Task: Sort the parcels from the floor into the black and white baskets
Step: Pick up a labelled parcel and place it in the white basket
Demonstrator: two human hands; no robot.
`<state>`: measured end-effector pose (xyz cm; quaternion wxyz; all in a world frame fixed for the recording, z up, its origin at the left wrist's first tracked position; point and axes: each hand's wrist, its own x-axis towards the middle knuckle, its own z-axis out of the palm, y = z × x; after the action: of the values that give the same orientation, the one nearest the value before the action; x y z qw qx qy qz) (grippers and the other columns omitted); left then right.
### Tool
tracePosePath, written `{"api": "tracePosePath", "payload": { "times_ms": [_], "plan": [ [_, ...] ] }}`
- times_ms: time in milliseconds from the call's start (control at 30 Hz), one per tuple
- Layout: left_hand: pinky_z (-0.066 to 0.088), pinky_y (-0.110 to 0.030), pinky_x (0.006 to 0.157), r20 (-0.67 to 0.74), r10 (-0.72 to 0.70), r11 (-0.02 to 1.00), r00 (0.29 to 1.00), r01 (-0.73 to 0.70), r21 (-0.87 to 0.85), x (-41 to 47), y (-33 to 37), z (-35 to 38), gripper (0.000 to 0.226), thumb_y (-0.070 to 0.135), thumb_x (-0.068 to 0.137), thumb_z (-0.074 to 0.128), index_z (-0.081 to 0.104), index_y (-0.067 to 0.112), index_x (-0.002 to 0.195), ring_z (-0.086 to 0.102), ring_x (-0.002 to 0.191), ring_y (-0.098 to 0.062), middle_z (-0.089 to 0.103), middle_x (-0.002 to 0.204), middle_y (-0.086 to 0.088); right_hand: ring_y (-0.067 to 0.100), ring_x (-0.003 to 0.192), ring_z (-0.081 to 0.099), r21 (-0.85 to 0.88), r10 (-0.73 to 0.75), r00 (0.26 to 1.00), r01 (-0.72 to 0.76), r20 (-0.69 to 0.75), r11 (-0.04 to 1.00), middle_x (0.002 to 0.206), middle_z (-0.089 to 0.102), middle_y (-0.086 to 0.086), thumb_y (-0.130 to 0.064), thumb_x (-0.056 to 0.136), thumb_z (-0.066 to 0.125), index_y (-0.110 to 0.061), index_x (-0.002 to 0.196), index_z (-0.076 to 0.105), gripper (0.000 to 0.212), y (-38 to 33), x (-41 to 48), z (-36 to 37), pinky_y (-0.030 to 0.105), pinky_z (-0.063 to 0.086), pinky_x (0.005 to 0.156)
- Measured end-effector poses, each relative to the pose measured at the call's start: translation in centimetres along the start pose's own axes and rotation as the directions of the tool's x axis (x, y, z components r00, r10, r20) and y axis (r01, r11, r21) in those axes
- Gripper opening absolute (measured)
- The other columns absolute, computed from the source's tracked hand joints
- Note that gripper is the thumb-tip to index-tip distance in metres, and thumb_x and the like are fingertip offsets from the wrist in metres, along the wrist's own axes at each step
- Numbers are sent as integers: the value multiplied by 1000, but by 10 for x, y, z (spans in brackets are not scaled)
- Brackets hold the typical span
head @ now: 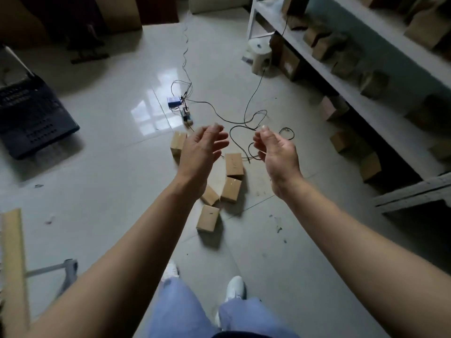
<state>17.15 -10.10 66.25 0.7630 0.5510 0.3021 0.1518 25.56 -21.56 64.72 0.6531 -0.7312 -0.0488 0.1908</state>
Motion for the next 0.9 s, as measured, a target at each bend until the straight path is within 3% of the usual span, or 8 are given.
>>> {"api": "tracePosePath", "payload": {
  "times_ms": [100,267,367,567,633,733,900],
  "plan": [
    [46,-32,91,-60,-42,999,997,44,21,14,-15,0,25,31,99,44,60,13,102,63,104,-21,64,105,-6,13,90,55,-32,43,998,-41,49,999,94,60,3,-35,95,51,-16,86,62,24,14,21,-1,26,45,83],
    [46,-32,90,-100,-110,991,989,117,69,63,-30,4,30,32,100,43,58,8,111,61,102,-21,62,107,-8,18,82,46,-92,85,993,-78,78,993,86,51,8,-35,95,52,10,99,58,46,34,71,6,31,39,76],
    [46,-33,90,-136,-139,987,981,148,55,99,-43,7,29,31,100,42,57,8,110,60,99,-20,62,107,-8,14,82,50,-155,132,986,-116,101,981,85,56,3,-37,95,52,-2,93,63,36,47,108,11,28,43,77],
    [46,-35,87,-236,-216,973,947,230,30,175,-98,13,26,29,99,42,58,10,104,61,91,-17,63,104,-8,13,90,54,-341,211,967,-153,139,928,92,62,-1,-41,94,50,-8,103,65,37,102,194,24,29,44,81],
    [46,-34,86,-281,-260,964,924,266,-20,198,-127,13,26,29,99,43,58,9,105,61,88,-16,62,103,-8,11,85,54,-394,239,955,-155,173,906,85,61,-5,-41,95,49,-7,98,64,38,128,220,30,26,43,77],
    [47,-30,81,-371,-325,945,870,312,-96,231,-181,11,24,28,99,43,58,10,101,60,88,-18,61,99,-7,14,75,48,-484,267,924,-107,274,868,80,53,3,-40,96,47,9,98,59,51,175,260,41,30,38,69],
    [46,-30,80,-549,-408,913,730,334,-235,294,-302,15,19,27,95,47,58,16,83,61,86,-20,60,92,-6,16,71,44,-621,292,844,61,451,782,74,47,4,-43,95,44,-13,71,52,39,278,339,47,32,34,67]
  ]
}}
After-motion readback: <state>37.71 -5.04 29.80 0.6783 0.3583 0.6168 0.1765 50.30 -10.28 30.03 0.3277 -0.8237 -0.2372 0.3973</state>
